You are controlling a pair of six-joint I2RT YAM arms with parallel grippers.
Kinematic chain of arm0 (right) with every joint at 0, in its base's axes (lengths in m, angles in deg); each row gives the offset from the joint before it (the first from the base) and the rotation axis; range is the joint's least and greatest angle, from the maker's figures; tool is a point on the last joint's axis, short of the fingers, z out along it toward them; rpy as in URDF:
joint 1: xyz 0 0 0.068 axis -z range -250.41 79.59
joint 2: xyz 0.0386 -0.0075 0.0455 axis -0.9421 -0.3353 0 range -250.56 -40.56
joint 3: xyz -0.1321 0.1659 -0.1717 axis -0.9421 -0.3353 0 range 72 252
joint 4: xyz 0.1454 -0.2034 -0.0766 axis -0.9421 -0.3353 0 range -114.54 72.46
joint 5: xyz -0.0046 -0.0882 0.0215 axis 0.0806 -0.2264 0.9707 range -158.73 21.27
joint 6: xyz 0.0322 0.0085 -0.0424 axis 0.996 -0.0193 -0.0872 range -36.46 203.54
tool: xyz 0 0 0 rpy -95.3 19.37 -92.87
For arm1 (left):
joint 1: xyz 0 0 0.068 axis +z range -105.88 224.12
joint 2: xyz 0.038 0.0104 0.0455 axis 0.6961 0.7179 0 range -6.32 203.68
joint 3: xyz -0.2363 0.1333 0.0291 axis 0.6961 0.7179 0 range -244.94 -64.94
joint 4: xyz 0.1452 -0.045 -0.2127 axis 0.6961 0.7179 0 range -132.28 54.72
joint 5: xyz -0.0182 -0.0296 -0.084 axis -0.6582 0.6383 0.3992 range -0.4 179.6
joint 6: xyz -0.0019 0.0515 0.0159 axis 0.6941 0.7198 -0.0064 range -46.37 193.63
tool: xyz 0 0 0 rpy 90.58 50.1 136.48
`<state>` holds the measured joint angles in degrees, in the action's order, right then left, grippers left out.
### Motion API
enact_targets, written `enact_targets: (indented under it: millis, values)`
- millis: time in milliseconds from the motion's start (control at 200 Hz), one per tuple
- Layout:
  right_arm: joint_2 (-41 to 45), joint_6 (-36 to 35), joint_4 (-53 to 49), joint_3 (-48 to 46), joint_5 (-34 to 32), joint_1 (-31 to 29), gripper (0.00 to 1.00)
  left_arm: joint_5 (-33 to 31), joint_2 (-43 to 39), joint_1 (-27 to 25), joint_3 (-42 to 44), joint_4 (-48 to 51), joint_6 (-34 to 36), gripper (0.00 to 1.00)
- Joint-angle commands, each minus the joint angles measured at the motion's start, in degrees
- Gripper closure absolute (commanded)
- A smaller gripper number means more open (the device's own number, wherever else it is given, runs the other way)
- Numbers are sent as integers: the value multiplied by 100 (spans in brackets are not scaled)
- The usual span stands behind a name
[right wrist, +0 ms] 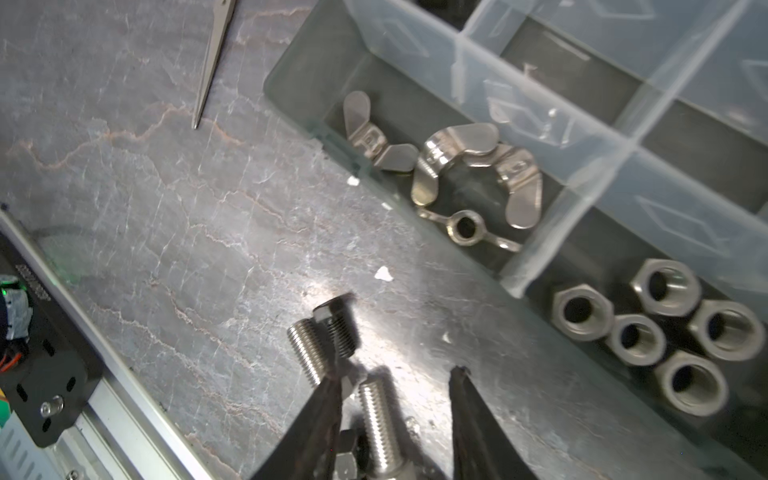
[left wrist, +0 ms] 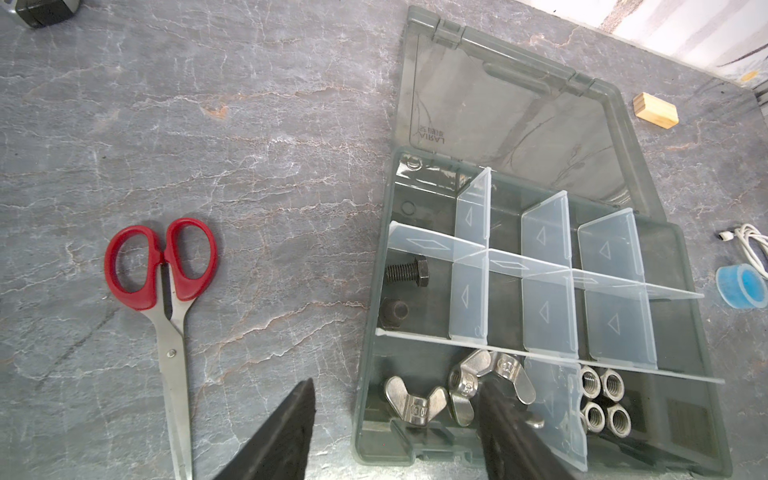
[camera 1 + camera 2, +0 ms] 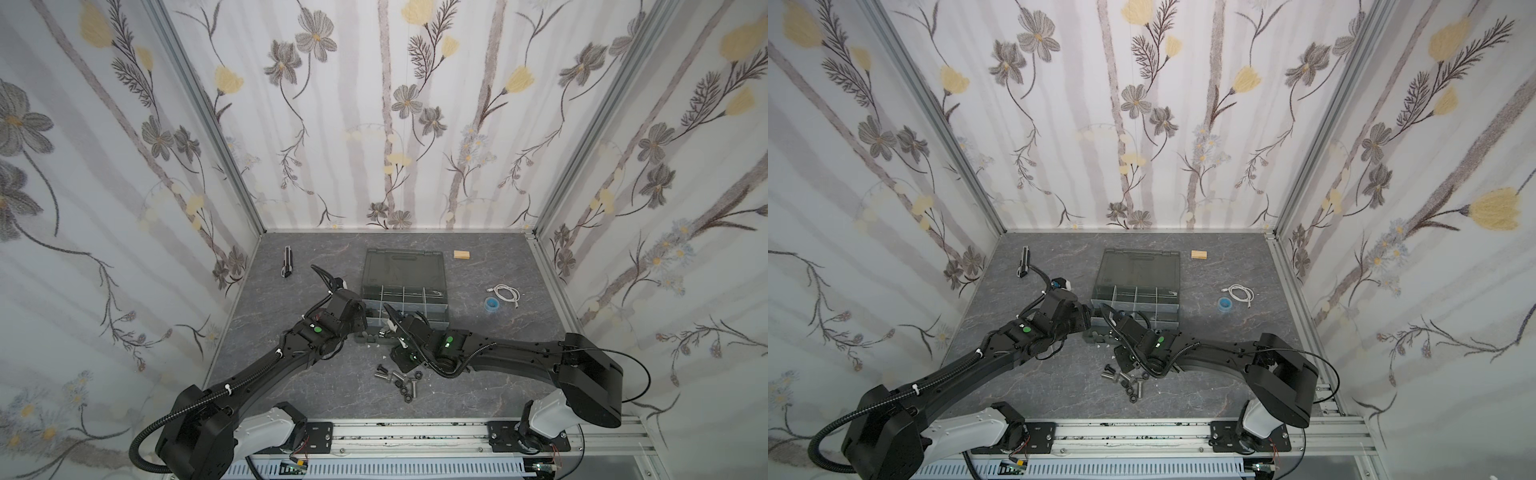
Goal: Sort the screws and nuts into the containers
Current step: 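Close the right gripper on a black bolt in the pile, then carry the black bolt with the right gripper over the box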
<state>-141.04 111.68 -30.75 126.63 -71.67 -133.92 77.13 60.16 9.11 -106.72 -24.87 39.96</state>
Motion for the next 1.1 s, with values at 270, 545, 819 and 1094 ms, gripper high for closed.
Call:
enact_targets:
  millis: [270, 545, 819, 1094]
  values:
    - [-968, -319, -206, 611, 94, -277, 59, -123, -86, 29, 92, -80, -111, 35]
    - [-1365, -367, -396, 903, -50, -364, 64, -168, -314, 116, 287, -89, -149, 35]
    - [-1537, -344, -558, 1001, -230, -356, 68, -124, -503, 211, 450, -97, -183, 35]
    - [-1757, -353, -700, 1141, -486, -347, 79, -96, -572, 248, 495, -106, -164, 35]
